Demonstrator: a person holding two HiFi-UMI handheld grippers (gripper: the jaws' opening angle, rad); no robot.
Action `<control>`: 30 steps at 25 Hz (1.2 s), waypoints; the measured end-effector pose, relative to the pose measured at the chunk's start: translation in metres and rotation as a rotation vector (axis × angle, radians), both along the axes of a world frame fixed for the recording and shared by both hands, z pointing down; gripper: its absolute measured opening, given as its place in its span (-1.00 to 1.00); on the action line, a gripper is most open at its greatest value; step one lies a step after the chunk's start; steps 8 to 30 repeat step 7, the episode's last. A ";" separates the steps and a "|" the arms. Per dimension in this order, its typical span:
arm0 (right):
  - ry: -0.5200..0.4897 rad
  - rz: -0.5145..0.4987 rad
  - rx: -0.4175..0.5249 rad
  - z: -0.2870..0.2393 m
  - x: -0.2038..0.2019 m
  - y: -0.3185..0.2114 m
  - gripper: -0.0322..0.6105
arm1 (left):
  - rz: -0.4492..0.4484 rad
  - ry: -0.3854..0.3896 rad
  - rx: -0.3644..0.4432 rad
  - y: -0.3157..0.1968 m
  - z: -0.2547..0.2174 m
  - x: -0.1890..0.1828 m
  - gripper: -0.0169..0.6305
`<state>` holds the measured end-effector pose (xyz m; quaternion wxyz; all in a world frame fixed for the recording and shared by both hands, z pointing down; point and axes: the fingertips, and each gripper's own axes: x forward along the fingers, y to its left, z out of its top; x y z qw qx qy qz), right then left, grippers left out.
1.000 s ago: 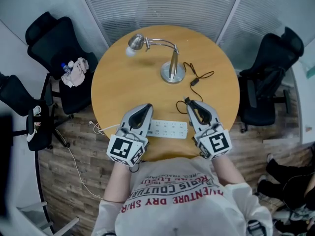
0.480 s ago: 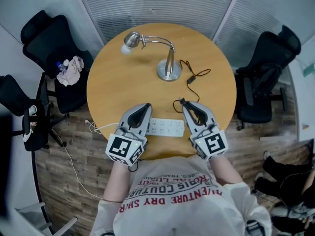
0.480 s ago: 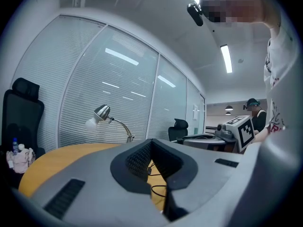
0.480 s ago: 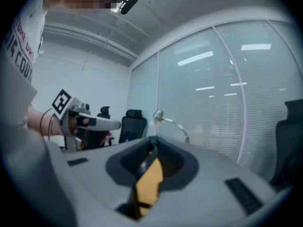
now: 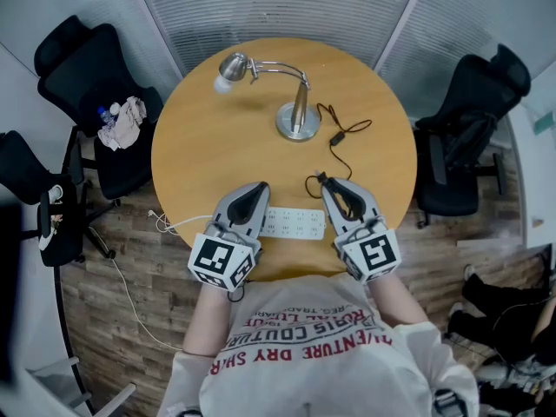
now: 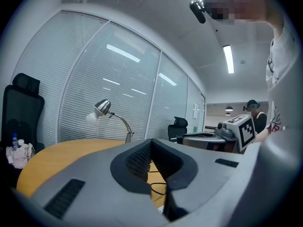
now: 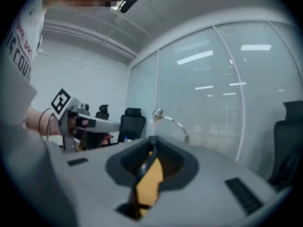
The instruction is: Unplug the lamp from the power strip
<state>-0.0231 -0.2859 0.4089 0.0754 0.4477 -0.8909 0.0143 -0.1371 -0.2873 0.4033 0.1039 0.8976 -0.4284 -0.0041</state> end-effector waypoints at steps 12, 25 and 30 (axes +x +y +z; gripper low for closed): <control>-0.008 -0.007 0.021 0.003 0.000 -0.001 -0.68 | 0.011 0.005 -0.012 0.000 0.005 0.001 -0.86; -0.008 -0.007 0.021 0.003 0.000 -0.001 -0.68 | 0.011 0.005 -0.012 0.000 0.005 0.001 -0.86; -0.008 -0.007 0.021 0.003 0.000 -0.001 -0.68 | 0.011 0.005 -0.012 0.000 0.005 0.001 -0.86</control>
